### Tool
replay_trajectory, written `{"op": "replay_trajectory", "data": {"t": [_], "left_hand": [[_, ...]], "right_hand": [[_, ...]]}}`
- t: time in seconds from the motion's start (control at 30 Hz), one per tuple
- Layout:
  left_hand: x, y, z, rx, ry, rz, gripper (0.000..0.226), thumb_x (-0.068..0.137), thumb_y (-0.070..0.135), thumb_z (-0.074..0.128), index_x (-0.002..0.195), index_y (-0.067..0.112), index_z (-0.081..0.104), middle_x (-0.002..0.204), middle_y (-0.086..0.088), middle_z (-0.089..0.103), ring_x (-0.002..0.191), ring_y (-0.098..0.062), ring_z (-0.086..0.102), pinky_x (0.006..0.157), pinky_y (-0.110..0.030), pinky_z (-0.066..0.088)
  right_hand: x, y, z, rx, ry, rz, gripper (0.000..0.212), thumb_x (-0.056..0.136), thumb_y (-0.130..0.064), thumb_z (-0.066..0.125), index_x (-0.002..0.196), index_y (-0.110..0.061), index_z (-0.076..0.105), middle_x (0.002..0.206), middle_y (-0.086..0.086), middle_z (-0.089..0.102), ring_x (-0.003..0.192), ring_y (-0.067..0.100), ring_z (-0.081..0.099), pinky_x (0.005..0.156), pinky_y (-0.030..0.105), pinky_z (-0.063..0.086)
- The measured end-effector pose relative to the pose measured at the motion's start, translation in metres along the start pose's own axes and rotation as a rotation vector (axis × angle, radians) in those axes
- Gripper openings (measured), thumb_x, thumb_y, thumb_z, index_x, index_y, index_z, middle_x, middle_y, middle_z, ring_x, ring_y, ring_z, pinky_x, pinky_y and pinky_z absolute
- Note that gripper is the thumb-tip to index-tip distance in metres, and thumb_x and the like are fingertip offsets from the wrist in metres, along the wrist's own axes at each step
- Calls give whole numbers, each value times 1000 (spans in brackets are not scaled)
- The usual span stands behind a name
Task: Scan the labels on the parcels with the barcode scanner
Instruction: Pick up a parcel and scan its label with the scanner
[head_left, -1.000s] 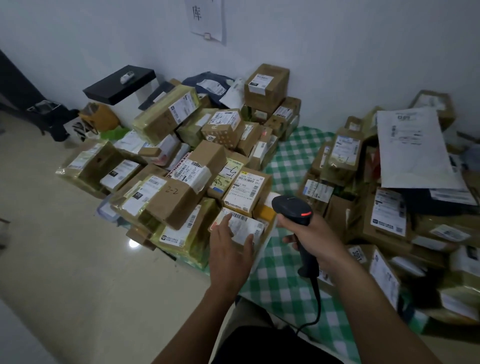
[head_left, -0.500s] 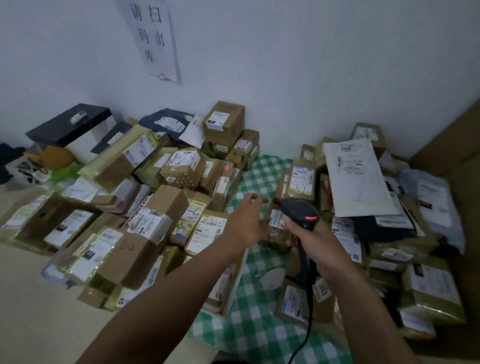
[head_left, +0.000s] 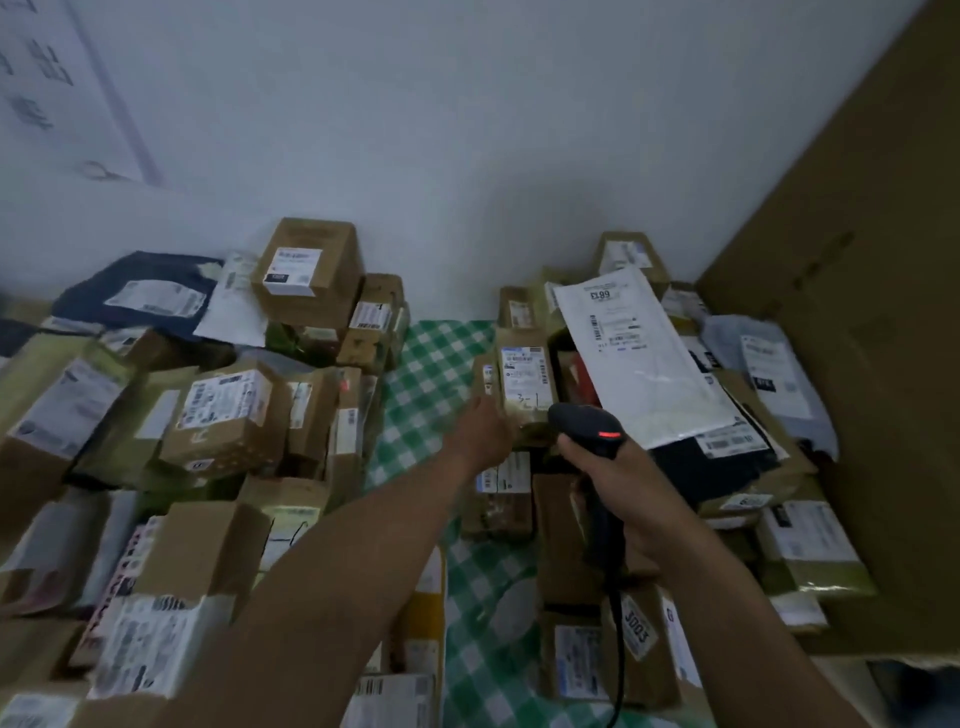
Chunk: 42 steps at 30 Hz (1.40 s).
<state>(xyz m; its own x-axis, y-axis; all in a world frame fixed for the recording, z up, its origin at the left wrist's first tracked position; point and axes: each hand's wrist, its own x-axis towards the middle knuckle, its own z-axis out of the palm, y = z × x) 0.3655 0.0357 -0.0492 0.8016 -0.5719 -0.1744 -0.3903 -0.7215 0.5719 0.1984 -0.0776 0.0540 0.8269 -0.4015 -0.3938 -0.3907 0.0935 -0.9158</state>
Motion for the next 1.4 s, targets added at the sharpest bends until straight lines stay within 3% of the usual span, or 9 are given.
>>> {"op": "replay_trajectory", "data": {"t": [0.17,0.43,0.57,0.73,0.8,0.93,1.1,1.23,1.4], "left_hand": [[19,-6,19,-515,145,-98,64,101,16,60,158,15,30,131,7,59,116,-9,56,76,5,39],[13,-8,36,-901,79,-424,31,98,11,61,129,13,66,123,-7,72,108,-20,70,87,-33,59],[-10,8,22,-971,125,-495,32,100,10,60,132,11,62,125,-7,69,107,-21,67,74,-26,56],[-63,36,1,-967,120,-439,28,101,20,61,128,22,61,126,3,68,114,-16,65,102,-42,54],[-91,43,-4,-941,161,-411,22,102,25,59,124,26,57,122,7,67,112,-12,64,100,-42,54],[-128,45,-14,-954,214,-349,25,102,27,61,122,32,47,121,12,61,112,-9,61,98,-38,54],[-142,45,-33,-1026,70,-347,33,92,22,75,117,39,61,109,17,72,108,-10,68,101,-41,54],[-147,45,-47,-965,173,-339,26,89,41,78,110,38,64,109,16,72,103,-6,68,95,-35,56],[-145,41,-58,-1005,301,-295,34,90,30,78,120,25,64,112,11,73,96,-1,68,67,-13,53]], "right_hand": [[14,11,-3,15,63,46,38,95,-29,73,132,-27,64,117,-2,72,110,18,65,94,37,53],[27,14,-2,21,96,68,30,96,-27,72,126,-25,66,96,1,75,80,17,67,69,29,55],[26,8,5,44,96,58,32,95,-26,73,126,-30,65,110,-3,75,98,17,71,71,30,59],[21,5,5,69,174,39,38,92,-32,76,128,-27,65,112,-3,76,105,20,71,87,42,62],[15,7,5,43,197,-12,43,89,-37,78,129,-32,63,113,-8,76,109,18,70,96,49,59],[-5,7,11,32,173,-126,46,90,-33,78,134,-30,61,118,-13,73,111,4,66,99,36,54],[-21,7,18,-49,186,-239,52,82,-9,85,128,-21,64,113,-9,72,95,-12,63,69,2,49],[-28,-1,23,-94,148,-288,59,77,-4,87,127,-25,63,110,-15,71,94,-12,63,80,9,51],[-33,-26,29,-82,56,-291,49,83,-2,82,123,-24,64,96,-15,72,80,-7,70,59,9,52]]}}
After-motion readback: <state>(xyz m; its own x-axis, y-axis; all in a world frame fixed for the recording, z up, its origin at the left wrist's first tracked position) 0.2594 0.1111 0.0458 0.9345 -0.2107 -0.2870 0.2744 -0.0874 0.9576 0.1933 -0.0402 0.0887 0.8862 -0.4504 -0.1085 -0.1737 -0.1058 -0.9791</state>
